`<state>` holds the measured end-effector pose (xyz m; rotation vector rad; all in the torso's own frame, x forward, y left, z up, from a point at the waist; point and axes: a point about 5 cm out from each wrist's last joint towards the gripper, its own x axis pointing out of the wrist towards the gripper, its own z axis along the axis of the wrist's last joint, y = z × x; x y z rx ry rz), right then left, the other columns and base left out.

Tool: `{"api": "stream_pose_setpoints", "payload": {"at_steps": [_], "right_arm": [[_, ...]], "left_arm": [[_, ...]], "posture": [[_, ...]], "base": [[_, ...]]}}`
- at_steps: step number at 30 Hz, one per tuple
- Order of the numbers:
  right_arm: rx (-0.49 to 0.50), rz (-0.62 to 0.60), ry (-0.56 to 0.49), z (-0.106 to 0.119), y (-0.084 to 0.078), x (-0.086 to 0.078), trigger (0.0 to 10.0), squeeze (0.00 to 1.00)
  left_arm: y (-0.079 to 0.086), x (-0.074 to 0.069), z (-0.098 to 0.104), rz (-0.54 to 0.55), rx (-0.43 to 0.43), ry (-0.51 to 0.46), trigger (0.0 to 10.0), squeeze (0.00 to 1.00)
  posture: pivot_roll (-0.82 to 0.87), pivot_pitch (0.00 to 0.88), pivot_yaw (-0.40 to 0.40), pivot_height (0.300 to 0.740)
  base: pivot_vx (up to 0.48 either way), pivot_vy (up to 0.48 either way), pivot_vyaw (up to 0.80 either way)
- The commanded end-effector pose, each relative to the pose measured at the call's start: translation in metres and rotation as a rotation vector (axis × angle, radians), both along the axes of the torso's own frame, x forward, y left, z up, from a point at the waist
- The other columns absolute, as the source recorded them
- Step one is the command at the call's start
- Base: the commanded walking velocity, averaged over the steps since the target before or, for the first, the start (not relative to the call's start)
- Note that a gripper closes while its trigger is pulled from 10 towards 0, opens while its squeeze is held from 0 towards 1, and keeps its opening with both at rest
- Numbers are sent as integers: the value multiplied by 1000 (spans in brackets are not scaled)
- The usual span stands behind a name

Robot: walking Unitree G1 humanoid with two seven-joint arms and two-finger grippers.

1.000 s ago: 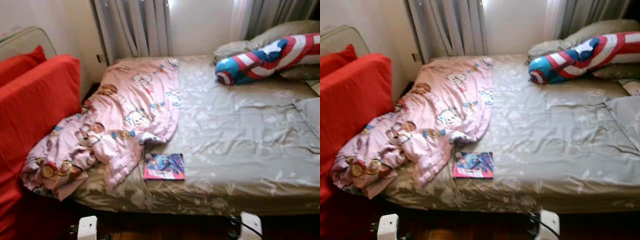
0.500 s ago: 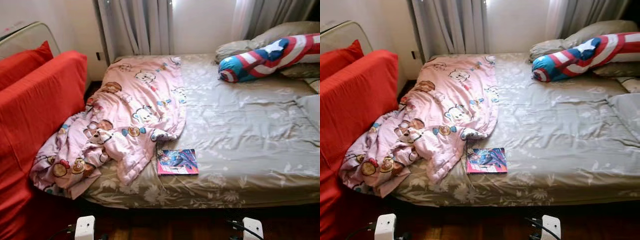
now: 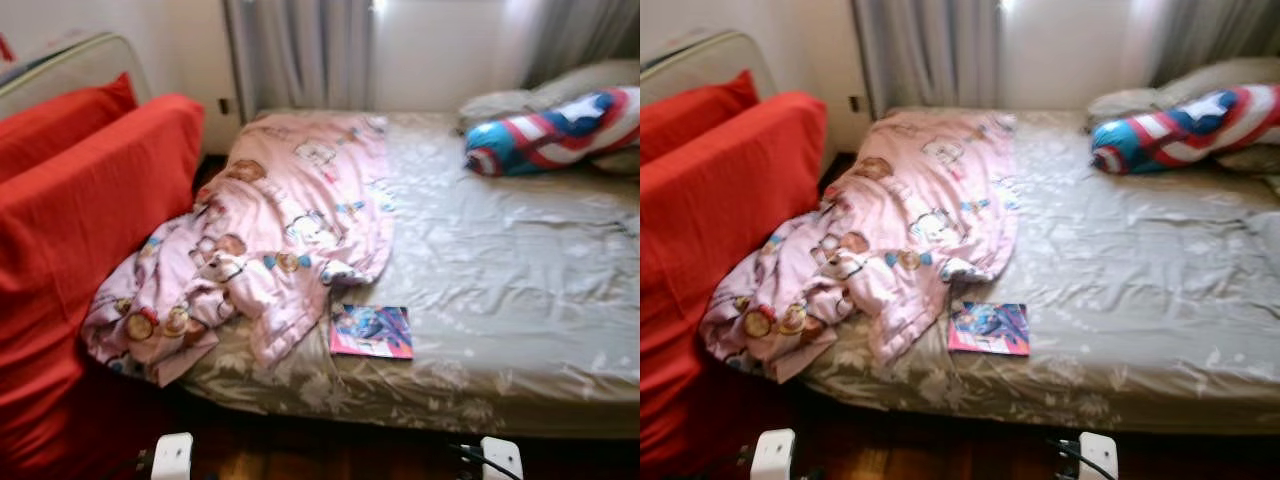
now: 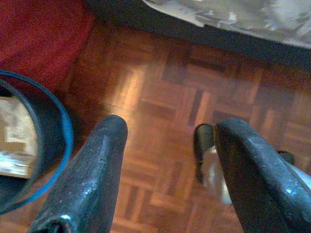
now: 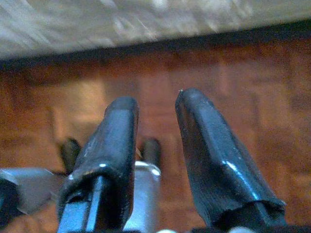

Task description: Clean up the room

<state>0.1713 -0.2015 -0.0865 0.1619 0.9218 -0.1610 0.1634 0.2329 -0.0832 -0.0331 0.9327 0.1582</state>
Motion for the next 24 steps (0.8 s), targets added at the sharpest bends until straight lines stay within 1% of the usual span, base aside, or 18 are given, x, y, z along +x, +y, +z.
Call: {"api": "stream_pose_setpoints", "payload": {"at_steps": [1,11,14,15,17,18,19,20,24], "right_arm": [[-3,-39,27,-4,-9,-13,10000,0],[-7,-23,42,-6,-17,-24,10000,0],[-9,0,35,-6,-18,-25,10000,0],[-10,5,31,-6,-18,-25,10000,0],[-9,8,19,-5,-15,-20,10000,0],[-2,4,6,-3,-10,-12,10000,0],[-2,4,6,-3,-10,-12,10000,0],[2,5,1,-1,-8,-8,10000,0],[21,-3,-41,3,-6,2,10000,0]], "left_arm": [[-5,9,2,-23,-2,-14,10000,0],[-5,8,3,-24,-4,-17,10000,0],[-4,9,3,-21,-6,-22,10000,0],[-4,9,3,-21,-6,-24,10000,0],[-4,10,4,-18,-7,-31,10000,0],[-4,11,4,-7,-11,-43,10000,0],[-4,11,4,-7,-11,-43,10000,0],[-4,11,5,7,-19,-55,10000,0],[-4,14,7,38,-34,-98,10000,0]], "posture": [[-23,0,40,740],[-24,0,41,740],[-24,0,41,740],[-24,0,40,740],[-22,0,39,740],[-20,0,38,740],[-20,0,38,740],[-17,0,37,740],[-21,0,40,740]], "base": [[341,0,0],[342,0,0],[341,0,0],[341,0,600],[341,0,800],[307,0,800],[307,0,800],[0,0,613],[0,0,0]]}}
